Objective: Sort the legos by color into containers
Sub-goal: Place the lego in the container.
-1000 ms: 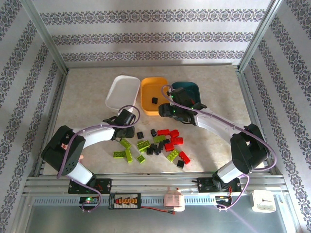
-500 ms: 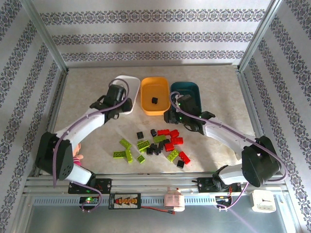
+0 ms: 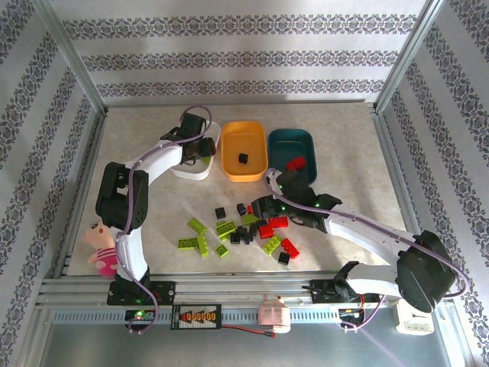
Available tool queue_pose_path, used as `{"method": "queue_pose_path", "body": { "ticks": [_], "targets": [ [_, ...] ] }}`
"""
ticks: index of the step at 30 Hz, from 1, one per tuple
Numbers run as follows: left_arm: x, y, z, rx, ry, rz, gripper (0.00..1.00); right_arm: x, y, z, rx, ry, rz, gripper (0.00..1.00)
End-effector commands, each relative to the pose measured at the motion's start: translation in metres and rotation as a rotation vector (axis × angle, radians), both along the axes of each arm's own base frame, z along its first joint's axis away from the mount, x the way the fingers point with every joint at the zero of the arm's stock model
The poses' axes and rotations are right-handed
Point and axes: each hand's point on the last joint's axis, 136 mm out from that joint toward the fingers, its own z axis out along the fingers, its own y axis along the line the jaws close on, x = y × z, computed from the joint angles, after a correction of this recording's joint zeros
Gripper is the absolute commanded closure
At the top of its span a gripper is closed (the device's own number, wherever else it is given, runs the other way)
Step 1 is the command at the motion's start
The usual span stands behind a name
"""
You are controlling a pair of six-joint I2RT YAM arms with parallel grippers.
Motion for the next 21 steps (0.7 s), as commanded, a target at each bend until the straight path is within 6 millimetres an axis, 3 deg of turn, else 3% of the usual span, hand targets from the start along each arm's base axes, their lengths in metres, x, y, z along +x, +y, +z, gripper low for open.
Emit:
{"method": "queue_pose_path", "body": {
  "ticks": [1, 5, 10, 15, 21],
  "targets": [
    [0.002, -0.001, 0.025, -0.045, -0.022, -0.01, 0.35, -0.016, 0.015, 0.005, 0.01, -0.007, 0.083, 0.35],
    [-0.012, -0.011, 0.069, -0.14, -0.117, -0.033, 0.31, -0.018, 0.041, 0.011, 0.01, -0.023, 0.138, 0.35],
    [-0.069, -0.006, 0.11, -0.227, -0.222, -0.042, 0.18, -0.009, 0.083, 0.01, -0.012, -0.032, 0.19, 0.35],
    [-0.139, 0.021, 0.104, -0.232, -0.252, 0.012, 0.0, 0.001, 0.119, -0.01, -0.067, -0.013, 0.196, 0.35],
    [-0.201, 0.051, 0.087, -0.198, -0.262, 0.065, 0.01, 0.02, 0.136, -0.05, -0.158, 0.017, 0.114, 0.35]
  ]
}}
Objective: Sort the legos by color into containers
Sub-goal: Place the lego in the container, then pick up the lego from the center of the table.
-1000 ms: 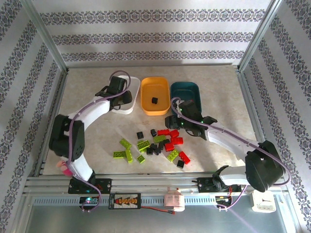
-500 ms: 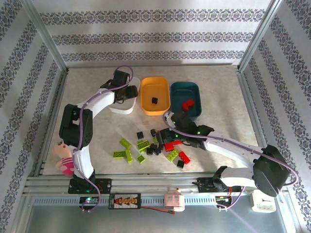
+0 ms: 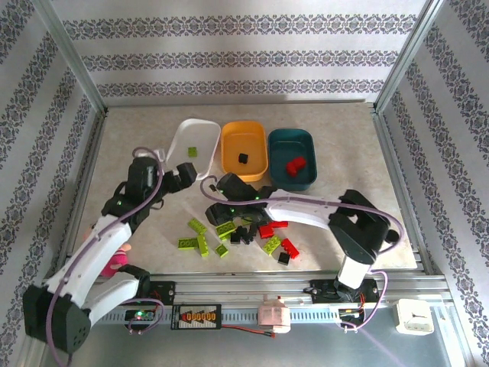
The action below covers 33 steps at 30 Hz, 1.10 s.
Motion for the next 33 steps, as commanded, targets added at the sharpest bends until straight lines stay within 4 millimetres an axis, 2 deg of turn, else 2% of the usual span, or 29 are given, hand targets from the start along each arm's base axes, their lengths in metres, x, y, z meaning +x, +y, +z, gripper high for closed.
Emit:
{"method": "queue_pose_path", "body": {
  "ticks": [1, 6, 10, 15, 18, 22, 26, 29, 32, 33],
  "targets": [
    [-0.026, 0.016, -0.018, 0.023, 0.041, 0.055, 0.01, 0.018, 0.002, -0.014, -0.053, -0.023, -0.082, 0.35],
    [-0.046, 0.025, -0.024, -0.008, 0.008, 0.092, 0.01, 0.022, 0.005, -0.039, -0.115, 0.01, -0.091, 0.35],
    [-0.055, 0.028, -0.038, -0.014, 0.031, 0.106, 0.01, 0.021, 0.006, -0.051, -0.142, 0.033, -0.089, 0.4],
    [-0.059, 0.029, -0.047, -0.004, 0.066, 0.102, 0.01, 0.019, 0.001, -0.062, -0.186, 0.046, -0.084, 0.51],
    [-0.06, 0.028, -0.046, -0.002, 0.069, 0.093, 0.01, 0.021, 0.001, -0.061, -0.189, 0.037, -0.081, 0.63],
    [-0.062, 0.024, -0.044, -0.007, 0.075, 0.063, 0.01, 0.029, 0.005, -0.035, -0.122, -0.011, -0.069, 0.74],
    [-0.063, 0.019, -0.045, -0.016, 0.076, 0.038, 0.0, 0.047, -0.001, 0.015, -0.016, -0.078, -0.096, 0.77],
    [-0.062, 0.014, -0.048, -0.034, 0.083, 0.02, 0.0, 0.075, -0.017, 0.05, 0.043, -0.133, -0.151, 0.77],
    [-0.062, 0.01, -0.052, -0.049, 0.101, 0.003, 0.0, 0.109, -0.036, 0.071, 0.065, -0.164, -0.22, 0.77],
    [-0.062, 0.008, -0.053, -0.053, 0.107, -0.005, 0.0, 0.119, -0.042, 0.072, 0.058, -0.168, -0.237, 0.77]
  ]
}}
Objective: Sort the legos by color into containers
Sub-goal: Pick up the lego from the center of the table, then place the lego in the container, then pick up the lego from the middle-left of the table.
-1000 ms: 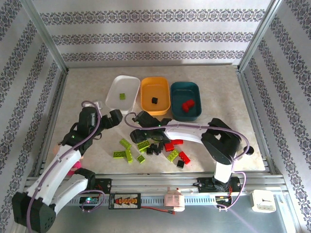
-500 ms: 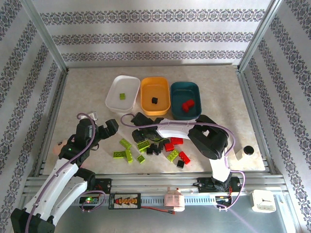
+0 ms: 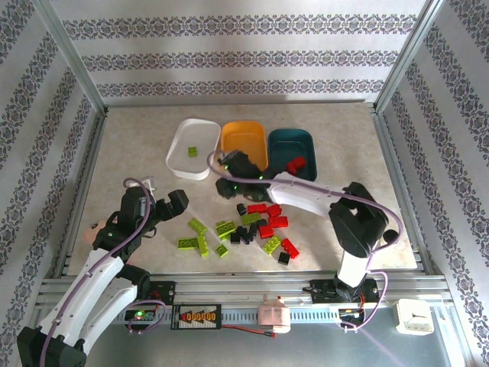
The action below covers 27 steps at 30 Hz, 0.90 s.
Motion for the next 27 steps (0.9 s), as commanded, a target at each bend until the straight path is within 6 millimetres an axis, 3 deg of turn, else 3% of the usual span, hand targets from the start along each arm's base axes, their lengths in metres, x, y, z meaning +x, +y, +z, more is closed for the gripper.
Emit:
{"method": "queue_pose_path", "body": {
  "ticks": [1, 5, 10, 12, 14, 18, 27],
  "targets": [
    [-0.002, -0.01, -0.006, -0.024, 0.029, -0.045, 0.0, 0.04, -0.017, 0.022, 0.004, -0.059, -0.055, 0.77],
    [-0.005, -0.015, -0.015, -0.032, 0.072, -0.075, 0.04, 0.082, -0.03, 0.012, -0.036, -0.046, -0.118, 0.76],
    [-0.01, -0.017, -0.032, -0.016, 0.138, -0.096, 0.1, 0.116, -0.036, -0.004, -0.068, -0.024, -0.178, 0.72],
    [-0.011, -0.019, -0.041, -0.019, 0.17, -0.104, 0.12, 0.125, -0.038, -0.009, -0.075, -0.018, -0.197, 0.64],
    [-0.011, -0.022, -0.05, -0.023, 0.203, -0.114, 0.14, 0.13, -0.039, -0.014, -0.085, -0.006, -0.204, 0.49],
    [-0.011, -0.027, -0.066, 0.005, 0.254, -0.145, 0.18, 0.128, -0.037, -0.009, -0.07, -0.005, -0.194, 0.37],
    [-0.019, -0.051, -0.099, 0.122, 0.375, -0.242, 0.25, 0.089, -0.053, 0.0, -0.043, -0.01, -0.168, 0.36]
  ]
}}
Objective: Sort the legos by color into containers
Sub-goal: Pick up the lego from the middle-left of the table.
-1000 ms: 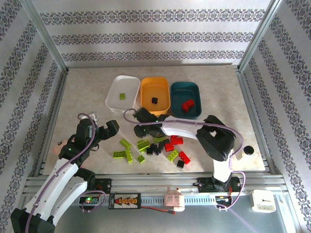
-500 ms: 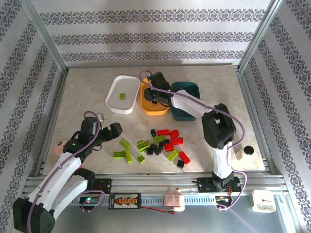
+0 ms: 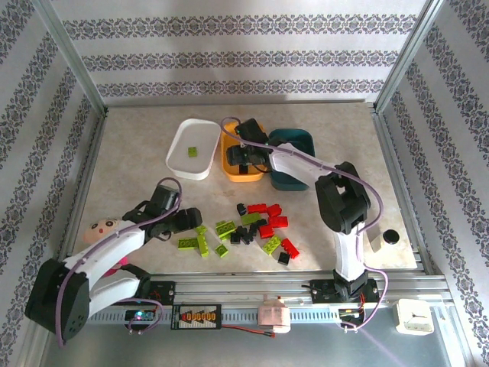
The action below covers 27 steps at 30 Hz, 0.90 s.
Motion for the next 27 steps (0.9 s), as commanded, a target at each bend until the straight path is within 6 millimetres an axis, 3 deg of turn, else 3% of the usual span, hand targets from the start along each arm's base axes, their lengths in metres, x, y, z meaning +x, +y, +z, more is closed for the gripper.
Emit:
{"method": "queue_pose_path", "body": {
  "ticks": [1, 11, 16, 23, 27],
  "targets": [
    [0.002, -0.009, 0.006, 0.045, -0.032, -0.057, 0.25, -0.014, -0.004, 0.019, 0.035, -0.033, 0.01, 0.36],
    [-0.052, -0.013, 0.032, 0.136, -0.064, -0.125, 0.29, -0.064, -0.025, 0.013, 0.074, -0.018, 0.018, 0.36],
    [-0.079, -0.028, 0.017, 0.093, -0.009, -0.169, 0.27, -0.074, -0.032, 0.01, 0.073, -0.013, 0.014, 0.35],
    [-0.093, -0.067, 0.011, 0.038, 0.055, -0.253, 0.28, -0.077, -0.038, 0.01, 0.067, -0.02, 0.004, 0.35],
    [-0.101, -0.062, -0.006, 0.071, 0.116, -0.249, 0.28, -0.077, -0.043, 0.013, 0.073, -0.028, -0.007, 0.35]
  ]
}}
